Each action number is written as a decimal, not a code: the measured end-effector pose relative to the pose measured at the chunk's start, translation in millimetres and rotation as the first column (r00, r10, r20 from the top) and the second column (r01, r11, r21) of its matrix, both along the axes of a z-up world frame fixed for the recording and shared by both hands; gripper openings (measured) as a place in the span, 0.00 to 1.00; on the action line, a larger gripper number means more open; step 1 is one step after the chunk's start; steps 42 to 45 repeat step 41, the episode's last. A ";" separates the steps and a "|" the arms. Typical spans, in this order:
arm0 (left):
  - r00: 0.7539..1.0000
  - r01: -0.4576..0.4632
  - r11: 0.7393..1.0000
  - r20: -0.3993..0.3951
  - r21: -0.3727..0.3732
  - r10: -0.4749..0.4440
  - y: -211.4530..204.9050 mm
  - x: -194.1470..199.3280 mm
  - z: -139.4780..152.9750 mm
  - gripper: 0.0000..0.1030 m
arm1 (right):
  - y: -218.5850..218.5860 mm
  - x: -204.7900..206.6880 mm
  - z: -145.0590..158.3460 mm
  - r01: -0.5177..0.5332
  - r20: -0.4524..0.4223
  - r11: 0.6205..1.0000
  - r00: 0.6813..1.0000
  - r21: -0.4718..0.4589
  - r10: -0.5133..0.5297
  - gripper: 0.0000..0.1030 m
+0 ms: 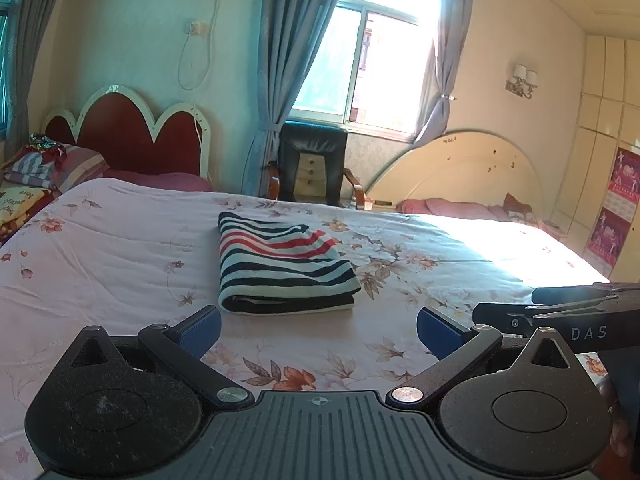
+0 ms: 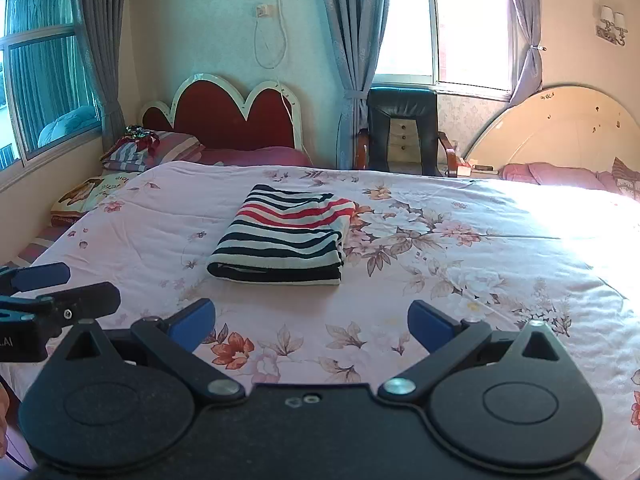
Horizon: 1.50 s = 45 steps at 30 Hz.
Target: Fold small clothes
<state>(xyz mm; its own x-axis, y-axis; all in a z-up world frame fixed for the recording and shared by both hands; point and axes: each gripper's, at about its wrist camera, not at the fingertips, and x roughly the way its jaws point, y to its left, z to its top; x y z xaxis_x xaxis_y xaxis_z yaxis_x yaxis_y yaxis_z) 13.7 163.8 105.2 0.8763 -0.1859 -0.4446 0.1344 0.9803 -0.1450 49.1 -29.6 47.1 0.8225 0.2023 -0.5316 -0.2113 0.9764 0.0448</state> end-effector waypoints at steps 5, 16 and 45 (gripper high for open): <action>1.000 0.000 1.000 0.003 0.003 0.000 -0.9 0.7 0.4 1.00 | 0.4 1.3 1.6 -0.003 0.000 1.000 1.000 0.000 0.003 0.99; 1.000 0.002 1.000 0.008 0.005 -0.002 -1.6 0.5 1.2 1.00 | 0.7 1.9 2.1 -0.003 0.000 1.000 1.000 0.000 0.003 0.99; 0.999 0.027 0.999 0.021 -0.021 -0.027 1.4 -3.1 0.3 1.00 | -0.5 2.7 1.0 -0.022 0.006 1.000 1.000 -0.007 0.022 0.99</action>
